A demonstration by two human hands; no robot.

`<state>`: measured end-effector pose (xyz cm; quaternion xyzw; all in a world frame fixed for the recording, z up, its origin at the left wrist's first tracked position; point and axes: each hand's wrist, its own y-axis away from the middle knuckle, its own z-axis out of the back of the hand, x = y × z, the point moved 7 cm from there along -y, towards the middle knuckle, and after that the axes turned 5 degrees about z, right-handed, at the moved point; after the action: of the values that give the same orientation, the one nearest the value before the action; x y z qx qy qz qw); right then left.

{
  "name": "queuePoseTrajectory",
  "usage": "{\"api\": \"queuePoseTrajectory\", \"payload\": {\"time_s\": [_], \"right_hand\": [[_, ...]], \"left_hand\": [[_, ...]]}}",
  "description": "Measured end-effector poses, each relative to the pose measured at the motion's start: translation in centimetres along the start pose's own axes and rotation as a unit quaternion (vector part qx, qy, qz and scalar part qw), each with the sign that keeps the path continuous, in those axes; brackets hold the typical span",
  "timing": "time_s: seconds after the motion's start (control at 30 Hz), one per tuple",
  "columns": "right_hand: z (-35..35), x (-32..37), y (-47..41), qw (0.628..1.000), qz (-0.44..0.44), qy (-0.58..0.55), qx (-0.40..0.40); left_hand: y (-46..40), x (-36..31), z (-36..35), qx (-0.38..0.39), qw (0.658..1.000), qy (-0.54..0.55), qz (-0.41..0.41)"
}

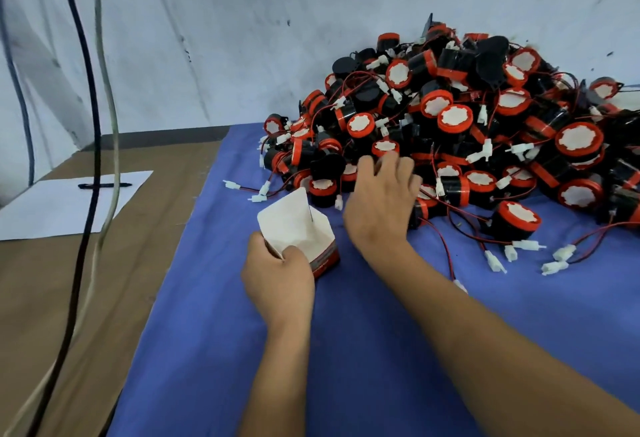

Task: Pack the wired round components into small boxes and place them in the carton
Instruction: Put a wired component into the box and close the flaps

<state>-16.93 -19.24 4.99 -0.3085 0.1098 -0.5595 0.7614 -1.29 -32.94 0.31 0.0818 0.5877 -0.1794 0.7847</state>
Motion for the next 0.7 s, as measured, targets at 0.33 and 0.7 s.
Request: {"api": "queuePoseTrajectory", "payload": {"time_s": [0.33,0.7], "right_hand": [[3.8,-5.4,8.0,0.983,0.066,-0.076,0.151],[6.7,-8.2,12.3,0.902,0.156,-0.351,0.197]], "left_hand": [[1.8,-1.1,-2.3,0.101,0.994,-0.015,-0.036],[2.0,-1.1,-1.9,0.121,0.992,0.026,-0.012]]}}
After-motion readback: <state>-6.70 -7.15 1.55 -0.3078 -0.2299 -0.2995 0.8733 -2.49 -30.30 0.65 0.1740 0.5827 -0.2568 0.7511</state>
